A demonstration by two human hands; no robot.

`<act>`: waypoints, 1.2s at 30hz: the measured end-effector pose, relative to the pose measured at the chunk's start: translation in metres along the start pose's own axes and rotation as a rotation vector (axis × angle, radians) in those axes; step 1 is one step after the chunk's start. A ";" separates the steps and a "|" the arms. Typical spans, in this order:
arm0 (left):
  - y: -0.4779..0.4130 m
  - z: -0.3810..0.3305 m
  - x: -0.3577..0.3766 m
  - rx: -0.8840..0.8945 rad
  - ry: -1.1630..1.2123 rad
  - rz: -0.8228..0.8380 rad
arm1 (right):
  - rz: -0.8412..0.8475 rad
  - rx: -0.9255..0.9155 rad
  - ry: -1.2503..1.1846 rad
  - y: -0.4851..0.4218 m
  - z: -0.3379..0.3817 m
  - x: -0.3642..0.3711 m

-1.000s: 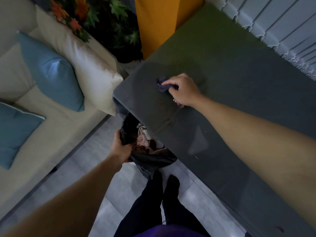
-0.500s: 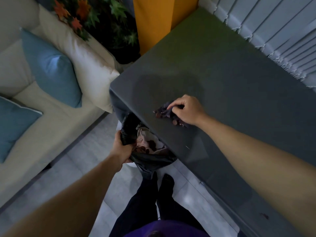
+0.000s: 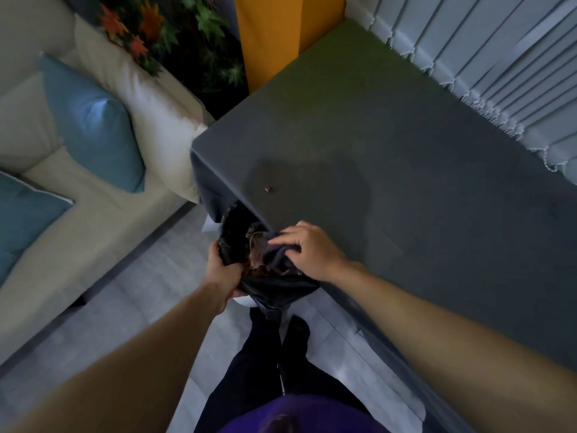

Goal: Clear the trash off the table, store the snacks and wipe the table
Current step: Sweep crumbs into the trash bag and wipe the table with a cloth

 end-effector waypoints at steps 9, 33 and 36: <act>0.015 0.010 0.001 0.012 0.009 0.003 | -0.507 0.493 0.259 0.027 -0.092 -0.079; 0.024 0.022 -0.016 0.024 0.054 -0.006 | 0.244 0.363 0.391 0.034 0.003 0.050; 0.023 0.020 -0.019 0.029 0.062 0.003 | 0.305 0.346 0.347 0.030 0.008 0.049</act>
Point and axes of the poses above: each hand's wrist, its own y-axis away from the middle knuckle, its own x-axis out of the palm, z = x × y, the point moved 7 cm from there along -y, towards the middle knuckle, and after that the axes turned 2 degrees about -z, right-handed, at the moved point
